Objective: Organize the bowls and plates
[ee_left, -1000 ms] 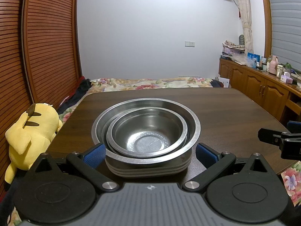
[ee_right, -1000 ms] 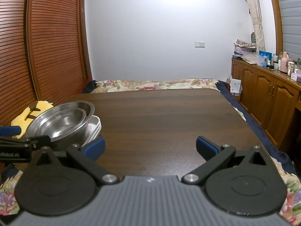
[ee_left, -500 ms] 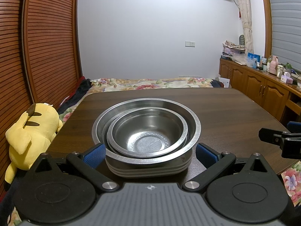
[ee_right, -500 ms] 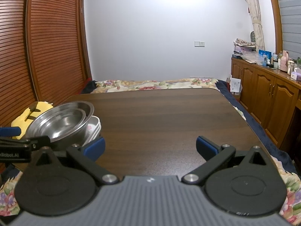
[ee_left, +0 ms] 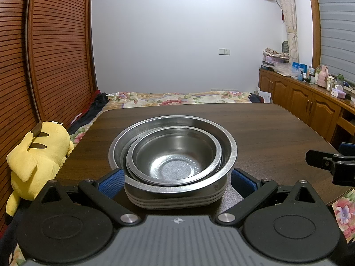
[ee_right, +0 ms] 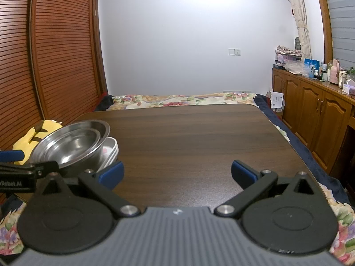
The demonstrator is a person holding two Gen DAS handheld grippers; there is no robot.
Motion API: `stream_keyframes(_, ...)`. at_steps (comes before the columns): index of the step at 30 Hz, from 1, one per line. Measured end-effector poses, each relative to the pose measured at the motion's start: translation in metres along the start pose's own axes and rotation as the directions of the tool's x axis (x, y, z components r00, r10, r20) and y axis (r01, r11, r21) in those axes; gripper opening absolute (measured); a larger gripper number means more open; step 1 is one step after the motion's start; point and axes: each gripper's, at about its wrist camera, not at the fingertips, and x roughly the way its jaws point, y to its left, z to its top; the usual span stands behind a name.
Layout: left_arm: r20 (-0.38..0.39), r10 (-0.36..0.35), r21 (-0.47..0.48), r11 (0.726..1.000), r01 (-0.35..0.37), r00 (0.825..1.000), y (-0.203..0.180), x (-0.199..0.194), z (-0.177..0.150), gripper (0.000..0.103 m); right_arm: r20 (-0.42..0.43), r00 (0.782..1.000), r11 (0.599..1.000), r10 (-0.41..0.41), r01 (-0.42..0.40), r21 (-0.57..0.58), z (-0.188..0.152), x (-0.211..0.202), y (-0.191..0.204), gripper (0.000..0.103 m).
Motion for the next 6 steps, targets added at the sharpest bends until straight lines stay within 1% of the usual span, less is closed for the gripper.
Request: stream_keyframes(6,0.0,0.0,0.0,1.0,0.0,1.0,-0.0001,-0.0001,0.0,0.103,0.0,1.0,1.0,0.0,0.0,-0.002,0.0,-0.0001,-0.0001,0.103)
